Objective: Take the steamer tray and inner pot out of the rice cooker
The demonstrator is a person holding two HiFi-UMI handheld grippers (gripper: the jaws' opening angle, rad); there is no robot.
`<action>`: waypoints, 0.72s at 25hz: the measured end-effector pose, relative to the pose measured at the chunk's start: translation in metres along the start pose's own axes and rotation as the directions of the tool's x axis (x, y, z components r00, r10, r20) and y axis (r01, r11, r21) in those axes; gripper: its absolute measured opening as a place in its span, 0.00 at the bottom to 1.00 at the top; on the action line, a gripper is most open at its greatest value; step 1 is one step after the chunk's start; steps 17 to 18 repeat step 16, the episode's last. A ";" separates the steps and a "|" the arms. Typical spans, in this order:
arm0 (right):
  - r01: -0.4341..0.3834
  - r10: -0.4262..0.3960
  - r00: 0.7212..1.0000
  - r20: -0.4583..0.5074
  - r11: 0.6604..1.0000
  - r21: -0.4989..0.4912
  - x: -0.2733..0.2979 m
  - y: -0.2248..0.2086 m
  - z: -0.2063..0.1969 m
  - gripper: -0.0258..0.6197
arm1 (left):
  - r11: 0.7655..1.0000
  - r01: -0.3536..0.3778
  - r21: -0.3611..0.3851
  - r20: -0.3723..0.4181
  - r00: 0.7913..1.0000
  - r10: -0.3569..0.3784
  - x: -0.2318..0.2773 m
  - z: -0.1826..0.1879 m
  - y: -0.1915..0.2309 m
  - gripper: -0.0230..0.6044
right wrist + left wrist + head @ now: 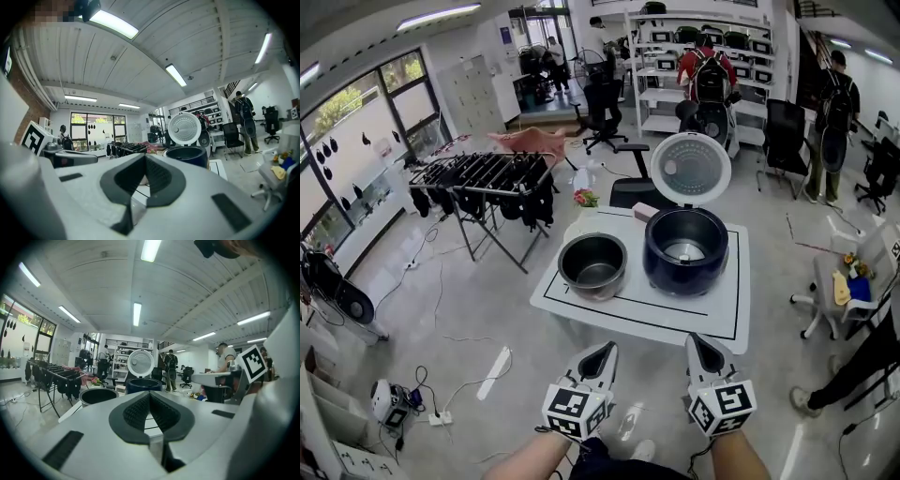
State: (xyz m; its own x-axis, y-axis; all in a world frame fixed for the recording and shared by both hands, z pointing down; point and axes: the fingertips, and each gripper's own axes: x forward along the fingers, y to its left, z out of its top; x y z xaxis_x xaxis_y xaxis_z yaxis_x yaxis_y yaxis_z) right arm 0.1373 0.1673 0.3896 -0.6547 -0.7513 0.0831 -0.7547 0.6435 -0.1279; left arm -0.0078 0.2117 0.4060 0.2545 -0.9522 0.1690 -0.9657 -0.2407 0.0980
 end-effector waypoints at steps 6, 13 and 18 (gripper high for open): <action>-0.007 0.006 1.000 -0.005 1.000 -0.005 -0.004 0.005 0.000 0.04 | 1.000 -0.001 0.001 0.003 1.000 0.001 -0.007 0.000 -0.002 0.04; -0.014 0.014 1.000 -0.002 1.000 -0.007 -0.005 0.009 0.003 0.04 | 1.000 -0.010 -0.001 0.011 1.000 0.010 -0.011 0.002 -0.002 0.04; -0.016 0.016 1.000 -0.003 1.000 -0.003 -0.006 0.010 0.004 0.04 | 1.000 -0.013 -0.005 0.008 1.000 0.013 -0.012 0.003 -0.002 0.04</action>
